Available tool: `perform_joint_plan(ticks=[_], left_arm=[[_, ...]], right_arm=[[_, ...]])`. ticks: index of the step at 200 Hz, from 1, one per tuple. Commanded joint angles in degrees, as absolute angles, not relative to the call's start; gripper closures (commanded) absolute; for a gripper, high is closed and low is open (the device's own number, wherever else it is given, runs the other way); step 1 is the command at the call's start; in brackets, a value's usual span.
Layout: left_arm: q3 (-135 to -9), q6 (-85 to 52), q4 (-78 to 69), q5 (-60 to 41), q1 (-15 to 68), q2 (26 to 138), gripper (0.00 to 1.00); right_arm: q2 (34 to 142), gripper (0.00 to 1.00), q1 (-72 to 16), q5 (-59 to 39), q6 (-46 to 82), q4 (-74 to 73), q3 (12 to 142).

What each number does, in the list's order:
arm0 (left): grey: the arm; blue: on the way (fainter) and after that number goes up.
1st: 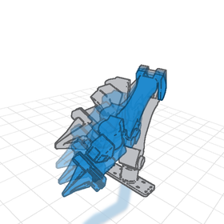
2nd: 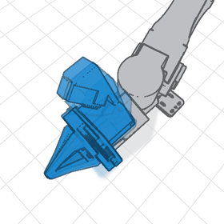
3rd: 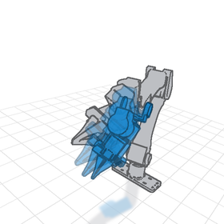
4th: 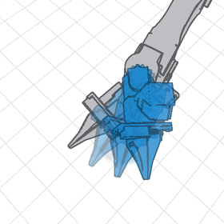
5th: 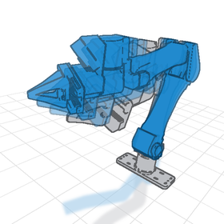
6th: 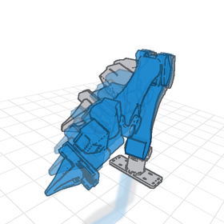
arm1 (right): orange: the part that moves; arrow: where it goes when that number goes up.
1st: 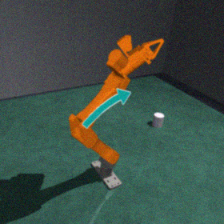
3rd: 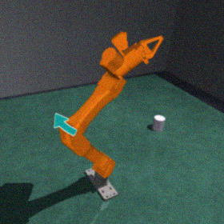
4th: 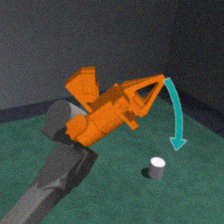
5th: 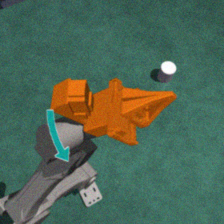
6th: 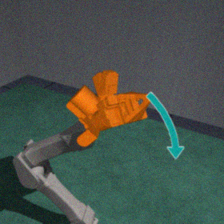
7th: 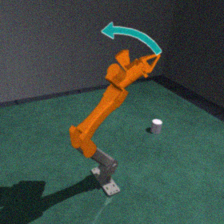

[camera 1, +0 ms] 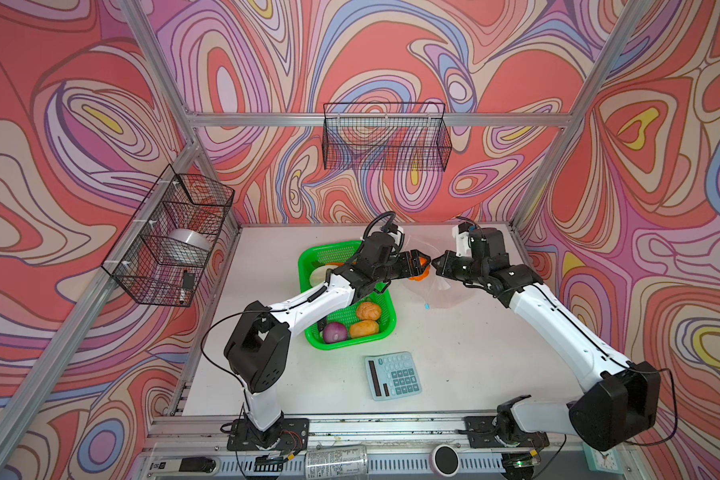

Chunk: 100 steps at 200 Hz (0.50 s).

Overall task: Place the food in the zip-top bag and seal the zipper
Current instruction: 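Carry the pumpkin with the left gripper into the bag held by the right, release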

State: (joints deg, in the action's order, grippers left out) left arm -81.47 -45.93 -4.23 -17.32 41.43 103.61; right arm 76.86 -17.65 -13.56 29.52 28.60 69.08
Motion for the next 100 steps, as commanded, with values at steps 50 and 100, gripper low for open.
perform_joint_plan(ticks=[50,100], left_arm=[[-90.04,-42.04,7.23,-11.67,41.58,108.88,0.29],[-90.49,-41.19,12.26,-10.78,41.66,109.48,0.21]], right_arm=[[75.23,1.00,-17.58,-16.75,30.21,26.02,67.94],[76.45,1.00,-17.58,-16.91,30.50,25.42,67.02]])
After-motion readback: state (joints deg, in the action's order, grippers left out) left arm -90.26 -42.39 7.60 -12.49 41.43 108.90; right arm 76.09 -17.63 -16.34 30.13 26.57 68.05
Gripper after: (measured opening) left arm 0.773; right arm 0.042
